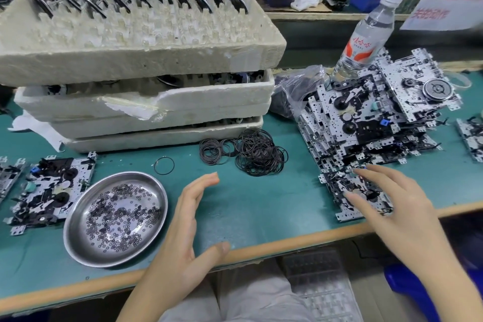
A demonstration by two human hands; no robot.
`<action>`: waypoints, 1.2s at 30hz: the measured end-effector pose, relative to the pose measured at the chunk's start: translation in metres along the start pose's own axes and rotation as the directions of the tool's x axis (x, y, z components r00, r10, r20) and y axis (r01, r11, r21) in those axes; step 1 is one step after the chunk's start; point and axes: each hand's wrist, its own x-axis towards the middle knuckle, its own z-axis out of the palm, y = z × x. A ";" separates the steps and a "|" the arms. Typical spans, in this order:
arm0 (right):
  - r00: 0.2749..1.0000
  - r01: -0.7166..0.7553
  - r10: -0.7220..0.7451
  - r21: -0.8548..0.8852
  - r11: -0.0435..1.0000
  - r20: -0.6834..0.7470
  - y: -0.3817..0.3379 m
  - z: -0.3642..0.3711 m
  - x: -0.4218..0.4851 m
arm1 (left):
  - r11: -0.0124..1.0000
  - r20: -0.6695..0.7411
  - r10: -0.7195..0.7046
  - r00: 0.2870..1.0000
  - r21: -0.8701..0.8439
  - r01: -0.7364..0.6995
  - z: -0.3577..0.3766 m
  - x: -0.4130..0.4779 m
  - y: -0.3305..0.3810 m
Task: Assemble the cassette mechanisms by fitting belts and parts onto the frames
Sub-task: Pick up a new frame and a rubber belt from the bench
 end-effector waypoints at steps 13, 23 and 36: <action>0.979 -0.188 0.200 -0.214 0.958 0.033 -0.022 0.034 -0.006 | 0.818 0.194 -0.323 0.926 -0.435 0.376 0.087 0.105 0.069; 0.995 -0.082 0.093 -0.223 0.971 0.042 -0.052 0.057 -0.025 | 0.671 0.255 -0.509 0.822 -0.480 0.565 0.146 0.175 0.066; 0.994 -0.109 0.108 -0.216 0.970 -0.019 -0.065 0.070 -0.021 | 0.650 0.268 -0.569 0.777 -0.433 0.625 0.159 0.192 0.069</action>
